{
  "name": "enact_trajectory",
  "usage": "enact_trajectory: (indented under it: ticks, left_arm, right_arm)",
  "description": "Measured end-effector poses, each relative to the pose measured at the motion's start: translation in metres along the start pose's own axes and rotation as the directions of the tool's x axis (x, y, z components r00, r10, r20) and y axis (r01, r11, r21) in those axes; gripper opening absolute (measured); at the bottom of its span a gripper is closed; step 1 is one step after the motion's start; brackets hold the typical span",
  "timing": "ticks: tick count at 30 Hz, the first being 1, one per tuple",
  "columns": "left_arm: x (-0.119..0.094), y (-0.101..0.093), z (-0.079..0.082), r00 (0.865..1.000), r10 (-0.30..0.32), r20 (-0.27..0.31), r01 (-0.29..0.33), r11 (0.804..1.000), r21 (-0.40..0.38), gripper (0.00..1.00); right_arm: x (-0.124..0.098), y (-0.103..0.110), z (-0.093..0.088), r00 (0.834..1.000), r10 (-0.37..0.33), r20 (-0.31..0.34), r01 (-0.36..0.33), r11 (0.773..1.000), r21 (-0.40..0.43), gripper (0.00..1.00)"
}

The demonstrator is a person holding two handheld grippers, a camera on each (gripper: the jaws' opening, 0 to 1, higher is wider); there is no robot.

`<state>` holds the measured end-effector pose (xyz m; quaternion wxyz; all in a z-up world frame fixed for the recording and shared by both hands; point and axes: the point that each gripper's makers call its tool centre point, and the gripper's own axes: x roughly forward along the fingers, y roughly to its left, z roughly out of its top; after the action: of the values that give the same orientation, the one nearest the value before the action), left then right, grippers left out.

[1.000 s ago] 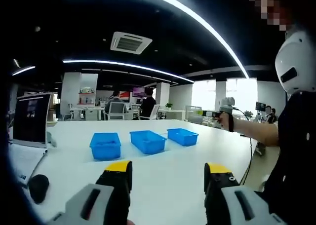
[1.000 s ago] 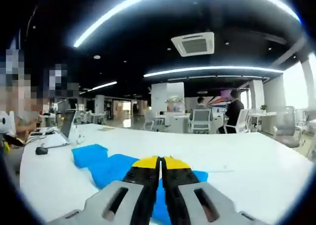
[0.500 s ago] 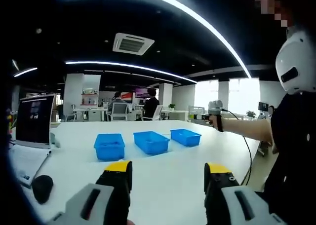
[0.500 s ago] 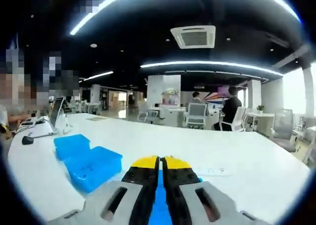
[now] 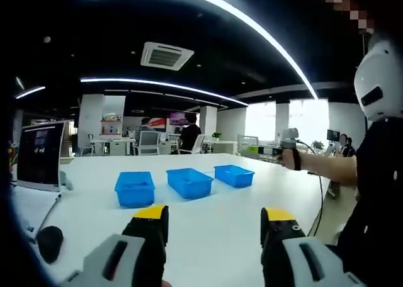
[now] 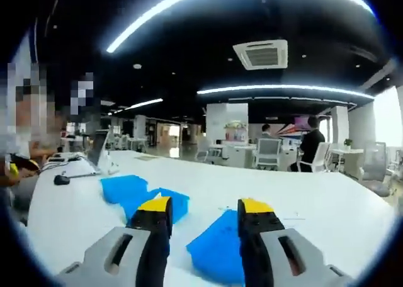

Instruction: Pick up the resistors one by one and place each resistor into its matching bin, sorting the parts by color and model until every resistor is separated into the correct bin for its type

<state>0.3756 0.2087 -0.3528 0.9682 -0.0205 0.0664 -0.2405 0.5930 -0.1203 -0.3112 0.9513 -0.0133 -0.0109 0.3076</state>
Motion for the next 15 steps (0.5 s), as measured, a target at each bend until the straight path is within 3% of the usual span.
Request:
enact_trajectory:
  ticks: [7,13,15]
  left_arm:
    - [0.007,-0.002,0.001,1.0,-0.01,-0.007,0.01,1.0,0.008,0.61]
    - [0.011,0.001,-0.004,1.0,-0.003,-0.017,0.003,1.0,-0.004,0.62]
    - [0.012,0.001,-0.005,1.0,-0.003,-0.02,0.003,1.0,-0.004,0.63]
  right_arm:
    - [-0.079,0.058,-0.018,0.998,0.061,-0.011,-0.061,0.998,-0.009,0.49]
    - [-0.143,0.07,-0.042,0.997,-0.034,-0.071,0.03,0.998,-0.053,0.53]
    - [-0.155,0.071,-0.043,0.996,-0.054,-0.077,0.05,0.997,-0.055,0.55]
